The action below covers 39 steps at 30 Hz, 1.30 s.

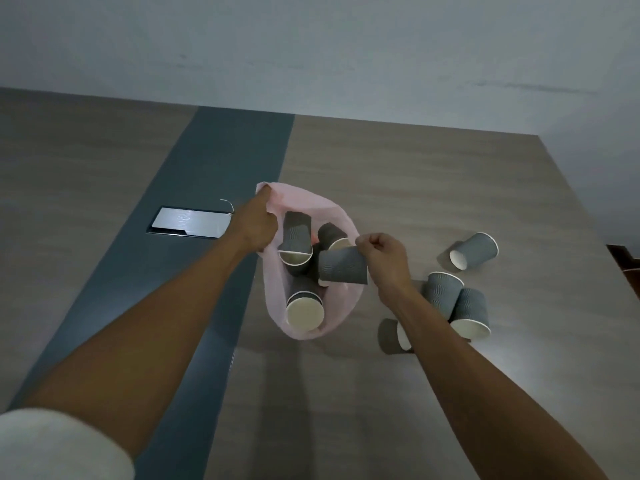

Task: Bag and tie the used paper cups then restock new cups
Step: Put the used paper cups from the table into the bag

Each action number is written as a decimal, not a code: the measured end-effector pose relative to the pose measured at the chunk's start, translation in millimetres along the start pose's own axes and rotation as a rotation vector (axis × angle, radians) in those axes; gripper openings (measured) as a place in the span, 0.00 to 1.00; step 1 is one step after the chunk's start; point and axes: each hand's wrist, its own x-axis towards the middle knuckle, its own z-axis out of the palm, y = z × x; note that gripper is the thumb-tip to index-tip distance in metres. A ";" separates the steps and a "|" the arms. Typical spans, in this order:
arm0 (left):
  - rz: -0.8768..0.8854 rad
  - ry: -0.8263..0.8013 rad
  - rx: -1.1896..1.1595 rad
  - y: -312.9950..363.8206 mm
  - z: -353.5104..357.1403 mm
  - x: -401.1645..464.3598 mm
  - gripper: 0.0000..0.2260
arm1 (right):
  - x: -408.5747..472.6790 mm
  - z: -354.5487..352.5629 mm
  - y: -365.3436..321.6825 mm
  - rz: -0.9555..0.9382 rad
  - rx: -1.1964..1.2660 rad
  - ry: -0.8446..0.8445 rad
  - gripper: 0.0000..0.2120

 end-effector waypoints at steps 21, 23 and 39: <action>-0.003 0.063 -0.115 4.3 -7.3 28.3 0.23 | 29.6 2.9 61.5 0.362 0.104 -0.163 0.04; 0.014 0.109 -0.080 4.9 -11.2 27.9 0.22 | 37.6 -5.3 38.6 0.276 0.113 -0.110 0.08; 0.179 -0.039 -0.005 17.7 -26.0 -8.5 0.29 | 49.8 -99.2 -121.8 -0.353 -0.439 0.103 0.19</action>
